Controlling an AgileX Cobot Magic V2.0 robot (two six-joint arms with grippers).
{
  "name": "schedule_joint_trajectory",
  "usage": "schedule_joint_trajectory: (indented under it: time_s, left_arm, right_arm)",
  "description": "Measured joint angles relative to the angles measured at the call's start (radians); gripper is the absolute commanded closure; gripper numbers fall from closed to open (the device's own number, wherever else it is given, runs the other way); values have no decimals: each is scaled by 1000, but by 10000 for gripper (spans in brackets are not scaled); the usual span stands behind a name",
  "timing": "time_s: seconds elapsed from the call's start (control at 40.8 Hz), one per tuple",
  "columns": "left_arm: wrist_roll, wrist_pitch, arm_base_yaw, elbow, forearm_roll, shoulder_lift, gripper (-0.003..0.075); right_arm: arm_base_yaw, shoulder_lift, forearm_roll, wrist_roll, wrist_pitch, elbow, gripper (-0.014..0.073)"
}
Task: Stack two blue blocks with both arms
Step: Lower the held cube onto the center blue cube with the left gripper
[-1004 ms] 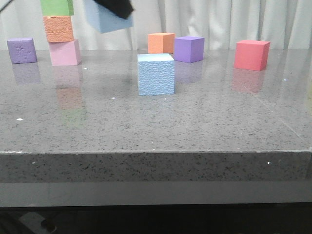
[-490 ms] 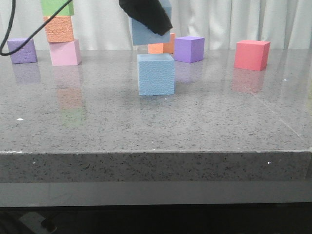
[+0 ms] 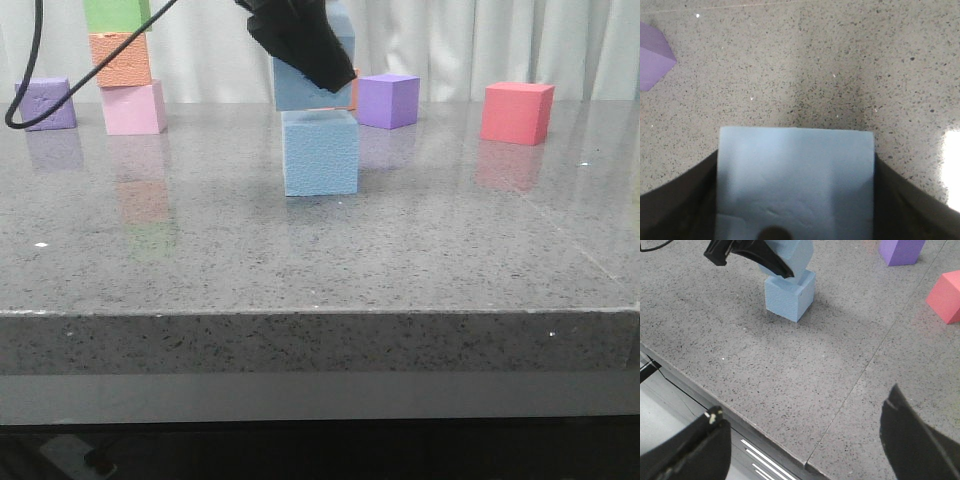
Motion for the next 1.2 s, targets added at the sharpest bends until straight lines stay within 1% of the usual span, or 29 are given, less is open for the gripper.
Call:
schedule_joint_trajectory:
  time_s: [0.367, 0.637, 0.71, 0.955, 1.029, 1.2]
  left_arm:
    - [10, 10, 0, 0, -21, 0, 331]
    - [53, 12, 0, 0, -44, 0, 325]
    - [55, 12, 0, 0, -44, 0, 303]
    - [60, 12, 0, 0, -44, 0, 193]
    - [60, 10, 0, 0, -42, 0, 181]
    - [61, 4, 0, 0, -36, 0, 181]
  right_arm:
    - [0, 0, 0, 0, 0, 0, -19]
    - [0, 0, 0, 0, 0, 0, -19]
    - [0, 0, 0, 0, 0, 0, -19]
    - [0, 0, 0, 0, 0, 0, -19]
    - [0, 0, 0, 0, 0, 0, -19]
    - [0, 0, 0, 0, 0, 0, -19]
